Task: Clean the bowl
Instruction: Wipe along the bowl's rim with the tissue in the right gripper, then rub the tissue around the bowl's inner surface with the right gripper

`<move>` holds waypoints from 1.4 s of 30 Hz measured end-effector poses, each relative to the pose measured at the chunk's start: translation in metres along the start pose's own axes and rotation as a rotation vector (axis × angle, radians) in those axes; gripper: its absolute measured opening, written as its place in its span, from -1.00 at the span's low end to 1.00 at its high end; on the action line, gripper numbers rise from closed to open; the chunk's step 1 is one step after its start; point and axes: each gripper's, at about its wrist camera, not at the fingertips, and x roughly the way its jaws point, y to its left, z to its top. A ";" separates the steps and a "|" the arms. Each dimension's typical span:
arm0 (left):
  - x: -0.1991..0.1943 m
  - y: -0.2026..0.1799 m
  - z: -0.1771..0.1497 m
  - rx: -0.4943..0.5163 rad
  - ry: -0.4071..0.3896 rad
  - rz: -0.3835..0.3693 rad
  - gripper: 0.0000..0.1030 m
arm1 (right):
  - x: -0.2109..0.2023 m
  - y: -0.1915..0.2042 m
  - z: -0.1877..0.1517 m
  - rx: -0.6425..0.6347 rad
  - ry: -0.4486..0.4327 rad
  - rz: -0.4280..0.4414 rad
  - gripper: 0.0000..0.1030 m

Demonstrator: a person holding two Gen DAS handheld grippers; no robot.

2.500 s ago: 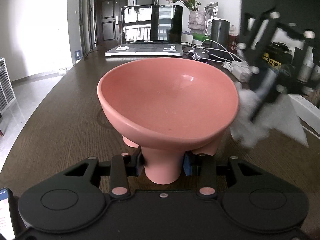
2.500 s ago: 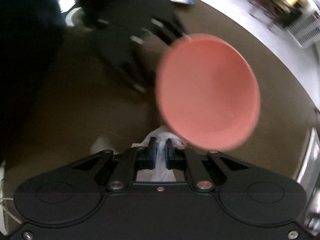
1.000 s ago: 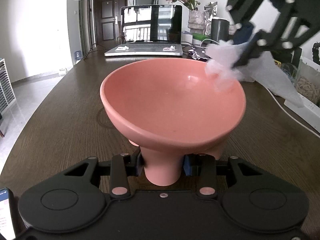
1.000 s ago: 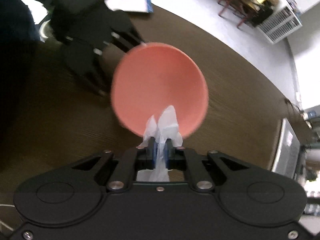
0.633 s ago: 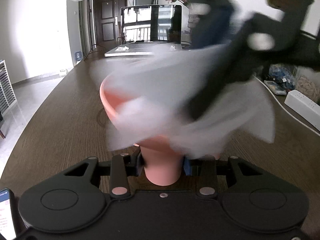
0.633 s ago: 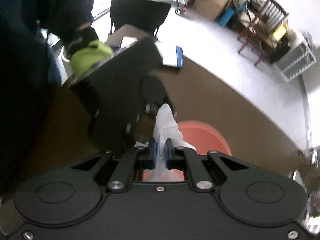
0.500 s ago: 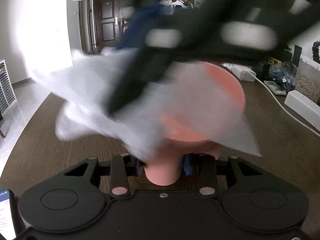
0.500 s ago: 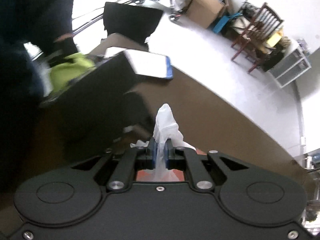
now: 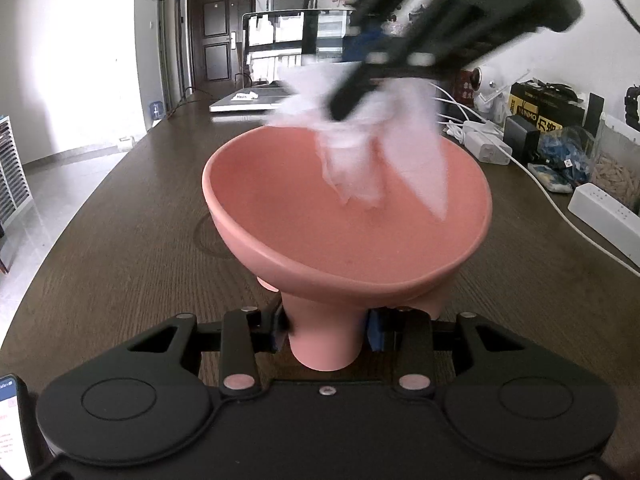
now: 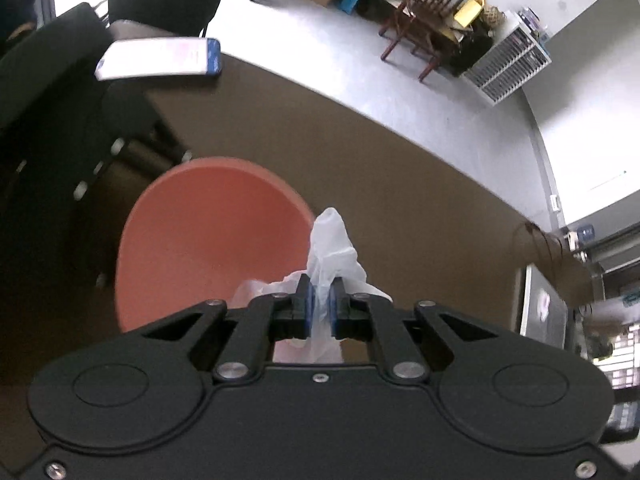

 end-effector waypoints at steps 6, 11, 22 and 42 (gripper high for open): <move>0.002 -0.004 0.002 0.000 0.001 0.001 -0.25 | -0.023 0.030 -0.020 -0.006 0.004 0.052 -0.83; 0.004 -0.007 0.002 0.004 0.001 0.003 -0.25 | -0.032 0.058 0.002 -0.030 -0.097 0.125 -0.83; 0.001 -0.009 0.002 0.003 0.002 0.007 -0.24 | 0.001 0.033 0.045 -0.013 -0.204 0.119 -0.83; 0.003 -0.006 0.003 0.002 0.002 0.007 -0.24 | 0.014 -0.005 -0.006 -0.005 -0.015 0.046 -0.83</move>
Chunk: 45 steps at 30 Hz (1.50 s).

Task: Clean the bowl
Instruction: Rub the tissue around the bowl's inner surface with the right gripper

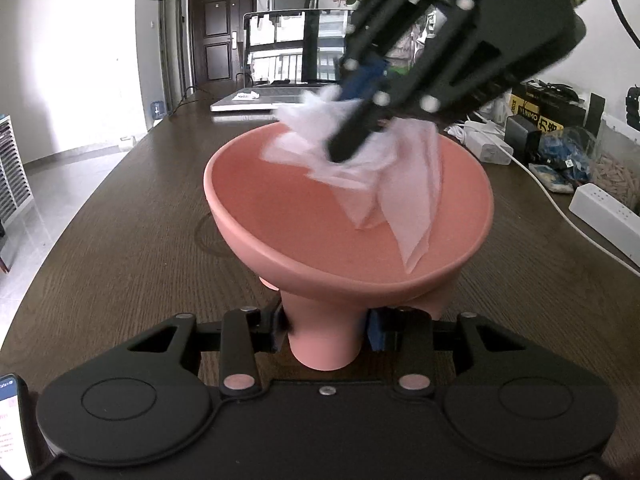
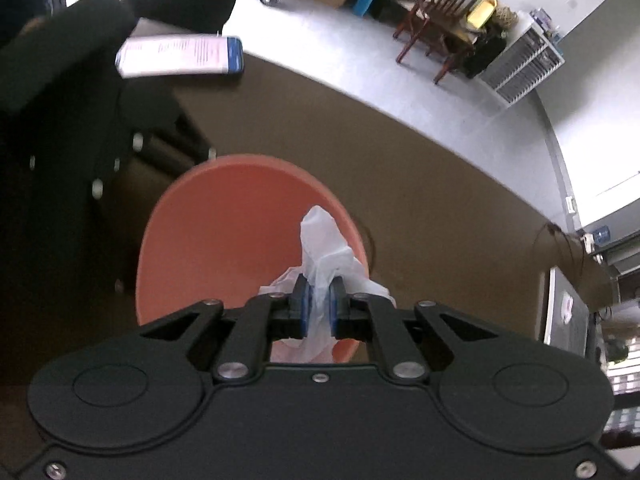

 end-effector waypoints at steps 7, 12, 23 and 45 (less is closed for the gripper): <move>-0.003 0.003 -0.001 0.000 0.000 0.000 -0.24 | -0.004 0.027 -0.012 -0.040 0.053 0.097 -0.83; -0.002 0.004 -0.001 -0.001 -0.001 -0.002 -0.24 | -0.001 0.050 -0.004 -0.075 0.046 0.189 -0.83; -0.001 0.005 -0.002 0.001 -0.001 -0.001 -0.24 | 0.018 0.037 0.035 -0.148 -0.017 0.161 -0.82; -0.005 0.010 -0.002 0.000 -0.002 -0.002 -0.25 | 0.005 0.056 0.000 -0.205 0.122 0.254 -0.82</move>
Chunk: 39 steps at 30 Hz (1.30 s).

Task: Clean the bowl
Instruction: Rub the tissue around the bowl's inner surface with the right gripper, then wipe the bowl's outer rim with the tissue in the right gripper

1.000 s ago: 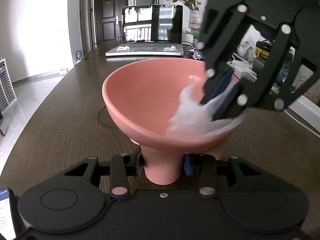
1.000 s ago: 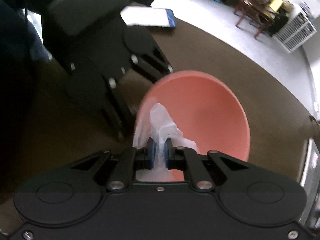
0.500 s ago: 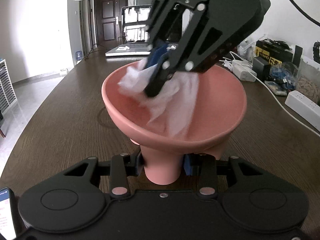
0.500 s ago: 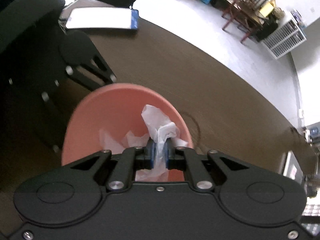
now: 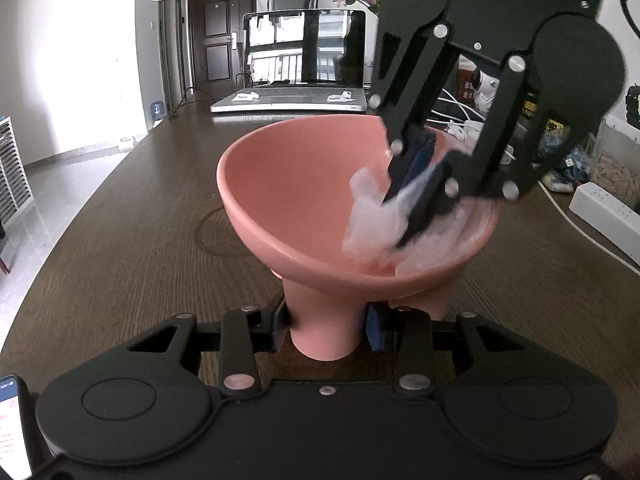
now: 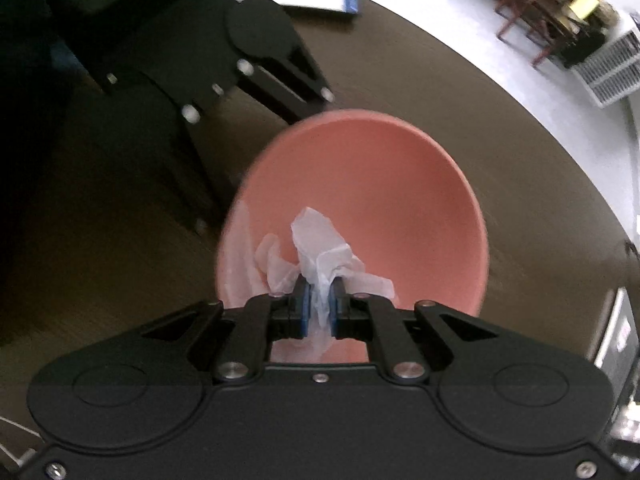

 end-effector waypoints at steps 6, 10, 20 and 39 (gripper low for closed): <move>0.004 -0.003 0.001 0.001 0.000 0.001 -0.25 | 0.007 -0.008 0.020 -0.046 -0.021 -0.051 -0.82; 0.007 -0.006 0.002 0.001 0.001 0.001 -0.26 | 0.006 -0.024 0.017 -0.019 -0.007 -0.079 -0.82; 0.005 -0.006 0.001 -0.002 0.000 -0.001 -0.26 | 0.005 -0.020 0.000 0.016 0.051 -0.037 -0.82; 0.003 0.001 0.001 -0.016 -0.001 -0.014 -0.27 | -0.044 -0.052 0.077 -0.055 -0.176 -0.146 -0.82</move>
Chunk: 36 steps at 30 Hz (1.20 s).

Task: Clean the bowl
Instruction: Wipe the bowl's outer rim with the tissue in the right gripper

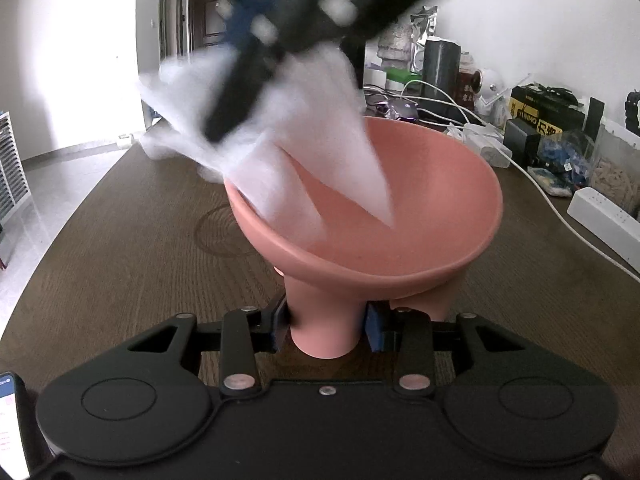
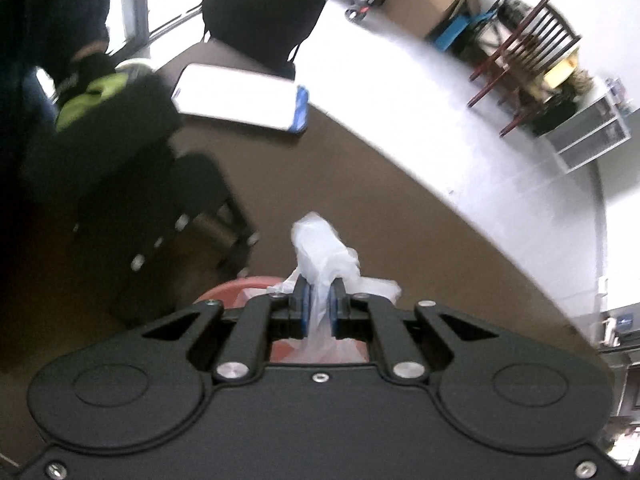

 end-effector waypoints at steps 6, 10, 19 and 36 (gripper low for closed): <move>0.001 -0.005 0.001 0.005 0.001 0.004 -0.27 | 0.032 -0.027 -0.009 0.022 0.080 -0.021 -0.82; 0.002 -0.004 0.001 0.000 0.001 0.001 -0.27 | 0.034 -0.038 -0.037 0.078 0.154 -0.024 -0.82; 0.004 -0.004 0.001 -0.006 0.001 -0.004 -0.27 | 0.014 -0.027 -0.103 0.206 0.266 0.007 -0.82; 0.004 -0.006 0.001 0.007 0.001 0.004 -0.27 | -0.020 0.085 -0.065 0.044 0.183 0.198 -0.82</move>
